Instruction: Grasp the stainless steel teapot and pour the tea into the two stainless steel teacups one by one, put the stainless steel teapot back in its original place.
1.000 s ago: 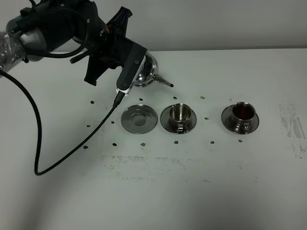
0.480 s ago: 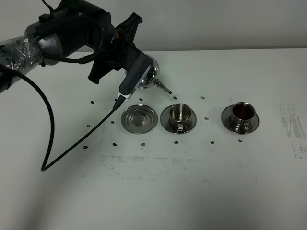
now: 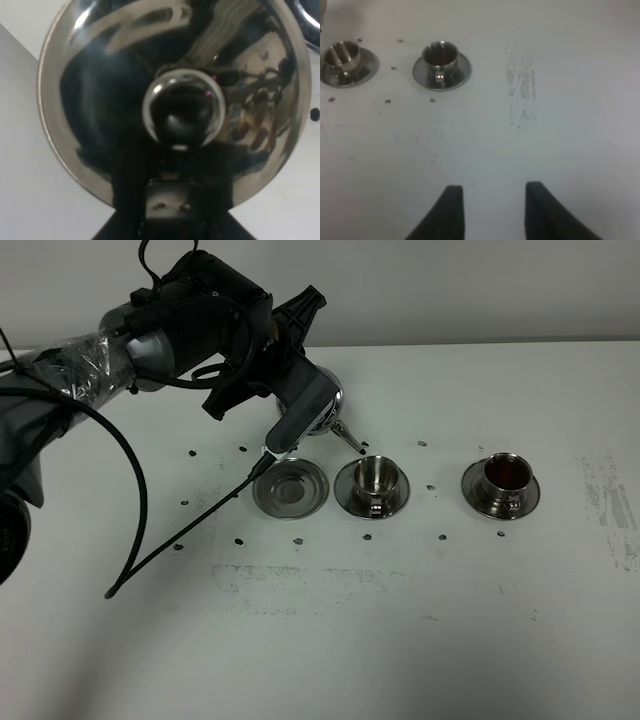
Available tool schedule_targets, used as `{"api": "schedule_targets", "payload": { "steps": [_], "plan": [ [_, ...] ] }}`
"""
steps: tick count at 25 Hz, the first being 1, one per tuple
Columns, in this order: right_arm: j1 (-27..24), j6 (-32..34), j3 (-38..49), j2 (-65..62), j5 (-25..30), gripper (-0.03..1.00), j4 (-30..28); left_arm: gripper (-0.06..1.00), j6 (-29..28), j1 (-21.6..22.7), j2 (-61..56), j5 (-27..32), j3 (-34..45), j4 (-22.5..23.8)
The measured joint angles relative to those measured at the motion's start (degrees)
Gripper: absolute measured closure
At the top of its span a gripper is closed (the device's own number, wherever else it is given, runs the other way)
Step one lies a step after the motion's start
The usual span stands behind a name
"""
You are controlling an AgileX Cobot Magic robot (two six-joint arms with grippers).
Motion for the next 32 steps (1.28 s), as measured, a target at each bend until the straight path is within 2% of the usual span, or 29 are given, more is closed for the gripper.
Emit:
{"api": "schedule_targets", "payload": {
  "steps": [6, 15, 32],
  "plan": [
    [0.0, 0.0, 0.0, 0.0, 0.0, 0.65, 0.0, 0.74, -2.7, -1.7, 0.0, -0.2, 0.0, 5.5],
    [0.0, 0.0, 0.0, 0.0, 0.0, 0.65, 0.0, 0.74, -5.6, -3.3, 0.0, -0.7, 0.0, 11.5],
    [0.0, 0.0, 0.0, 0.0, 0.0, 0.65, 0.0, 0.74, -7.6, -4.7, 1.1, -1.3, 0.0, 17.3]
  ]
}}
